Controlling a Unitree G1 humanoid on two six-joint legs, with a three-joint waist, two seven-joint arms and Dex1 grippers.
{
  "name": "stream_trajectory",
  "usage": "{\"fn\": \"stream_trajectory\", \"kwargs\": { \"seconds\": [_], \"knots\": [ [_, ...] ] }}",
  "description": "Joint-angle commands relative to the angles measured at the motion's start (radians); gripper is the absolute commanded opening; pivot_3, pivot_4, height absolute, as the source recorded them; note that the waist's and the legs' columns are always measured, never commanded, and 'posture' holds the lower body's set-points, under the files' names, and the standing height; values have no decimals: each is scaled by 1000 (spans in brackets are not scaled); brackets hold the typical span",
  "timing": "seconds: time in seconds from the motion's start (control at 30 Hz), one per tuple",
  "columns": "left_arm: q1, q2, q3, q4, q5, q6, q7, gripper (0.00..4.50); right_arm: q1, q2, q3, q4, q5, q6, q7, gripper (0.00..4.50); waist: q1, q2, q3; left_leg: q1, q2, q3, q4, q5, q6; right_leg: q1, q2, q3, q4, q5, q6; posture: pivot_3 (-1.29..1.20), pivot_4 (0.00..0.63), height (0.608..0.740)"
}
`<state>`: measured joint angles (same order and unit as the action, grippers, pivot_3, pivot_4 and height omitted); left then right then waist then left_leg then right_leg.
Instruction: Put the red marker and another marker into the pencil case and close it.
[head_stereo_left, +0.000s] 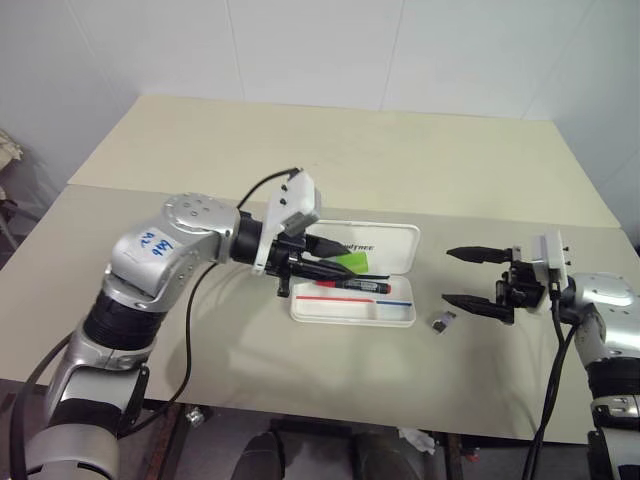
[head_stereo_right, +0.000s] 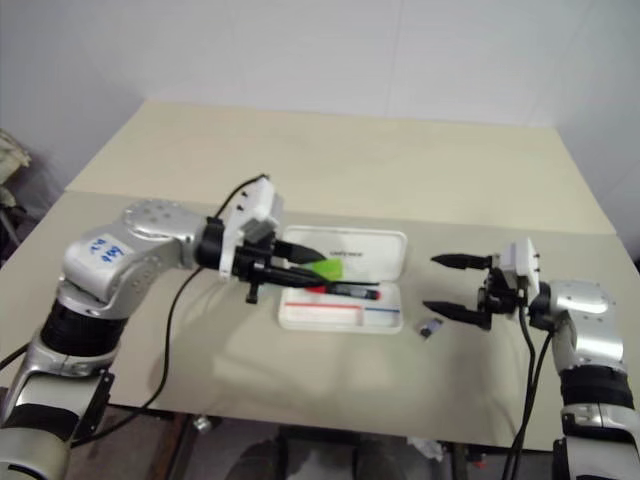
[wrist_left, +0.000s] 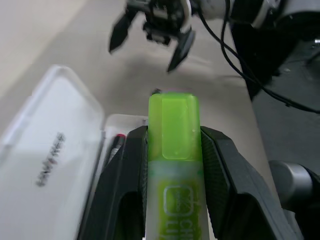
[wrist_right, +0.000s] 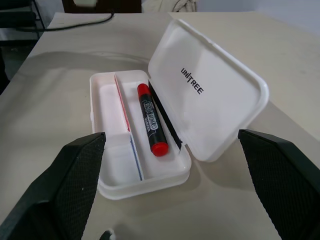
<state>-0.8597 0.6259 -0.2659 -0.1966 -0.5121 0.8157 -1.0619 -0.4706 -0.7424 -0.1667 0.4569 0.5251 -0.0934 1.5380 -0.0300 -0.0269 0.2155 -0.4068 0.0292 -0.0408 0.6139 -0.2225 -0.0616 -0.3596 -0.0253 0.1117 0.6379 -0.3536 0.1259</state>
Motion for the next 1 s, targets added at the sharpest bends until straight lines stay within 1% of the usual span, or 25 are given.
{"fn": "stream_trajectory", "kwargs": {
  "seconds": [0.03,0.13,0.37,0.53,0.73,1.0],
  "knots": [
    [14,-13,-45,40,54,-89,-43,1085,25,-24,-37,-55,30,0,47,4500,-2,0,0,0,0,0,0,0,0,0,0,0,0,0,0,0,150,740],
    [30,-30,-86,118,115,-164,-61,1085,53,-21,-42,-93,39,12,21,4500,-2,0,0,0,0,0,0,0,0,0,0,0,1,0,0,0,150,740],
    [3,-96,-126,266,196,-231,-84,1085,95,-13,-47,-133,36,23,-16,4500,0,0,0,0,0,0,2,0,1,0,0,1,3,0,0,0,150,740],
    [-69,-154,-151,393,261,-285,-122,1085,95,-4,-40,-136,29,28,-30,4500,1,0,0,0,0,0,2,0,1,0,0,0,4,0,0,0,150,740],
    [-114,-178,-181,480,321,-344,-198,1085,101,-1,-35,-147,27,32,-38,4500,-2,0,0,0,-1,0,2,0,1,0,0,1,4,-1,0,0,150,740],
    [-142,-221,-190,522,354,-323,-239,1085,117,0,-32,-172,25,40,-54,4500,0,0,0,0,-1,0,2,1,1,-1,0,1,6,-1,0,0,150,740]
  ]
}}
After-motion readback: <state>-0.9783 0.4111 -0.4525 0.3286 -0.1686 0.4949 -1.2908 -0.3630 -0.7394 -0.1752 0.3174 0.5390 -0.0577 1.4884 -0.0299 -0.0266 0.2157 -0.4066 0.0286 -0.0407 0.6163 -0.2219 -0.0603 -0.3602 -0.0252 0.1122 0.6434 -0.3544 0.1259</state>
